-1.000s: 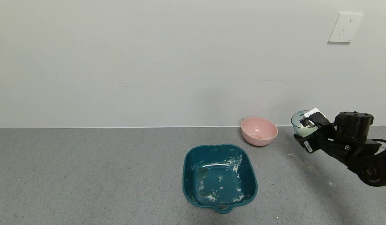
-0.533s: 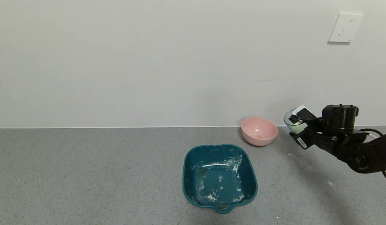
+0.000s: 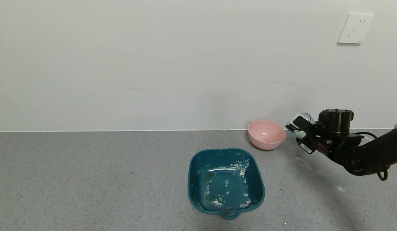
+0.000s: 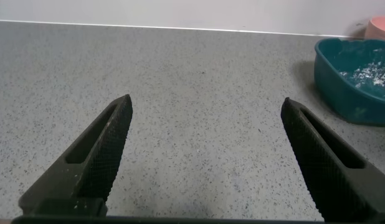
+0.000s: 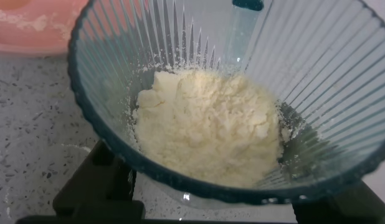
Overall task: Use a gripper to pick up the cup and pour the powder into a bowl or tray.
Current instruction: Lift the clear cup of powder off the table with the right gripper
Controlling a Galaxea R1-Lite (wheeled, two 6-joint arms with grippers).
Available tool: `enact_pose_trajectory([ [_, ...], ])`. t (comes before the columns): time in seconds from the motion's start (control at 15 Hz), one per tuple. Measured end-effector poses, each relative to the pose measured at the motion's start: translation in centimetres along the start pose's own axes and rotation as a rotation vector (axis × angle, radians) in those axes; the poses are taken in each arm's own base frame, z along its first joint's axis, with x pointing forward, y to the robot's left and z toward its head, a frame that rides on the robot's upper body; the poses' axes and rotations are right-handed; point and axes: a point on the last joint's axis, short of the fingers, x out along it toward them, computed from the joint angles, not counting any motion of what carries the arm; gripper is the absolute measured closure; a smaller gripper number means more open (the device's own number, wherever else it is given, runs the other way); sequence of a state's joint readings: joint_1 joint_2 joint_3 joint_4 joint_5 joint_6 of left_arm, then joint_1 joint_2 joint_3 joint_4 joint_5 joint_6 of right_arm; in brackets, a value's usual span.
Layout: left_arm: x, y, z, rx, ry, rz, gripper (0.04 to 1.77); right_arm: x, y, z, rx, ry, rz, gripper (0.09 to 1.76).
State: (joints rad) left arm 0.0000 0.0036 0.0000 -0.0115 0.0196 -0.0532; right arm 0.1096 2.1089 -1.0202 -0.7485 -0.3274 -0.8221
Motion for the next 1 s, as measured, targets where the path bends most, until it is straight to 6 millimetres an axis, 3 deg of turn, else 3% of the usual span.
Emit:
enact_pose_trajectory([
  [0.67, 0.0, 0.0, 0.0, 0.0, 0.0, 0.0, 0.09, 2.2, 1.2, 2.1, -0.215, 0.018, -0.08, 0.5],
  [1.0, 0.0, 0.0, 0.0, 0.0, 0.0, 0.0, 0.09, 2.8, 1.6, 2.3, -0.363, 0.037, -0.089, 0.5],
])
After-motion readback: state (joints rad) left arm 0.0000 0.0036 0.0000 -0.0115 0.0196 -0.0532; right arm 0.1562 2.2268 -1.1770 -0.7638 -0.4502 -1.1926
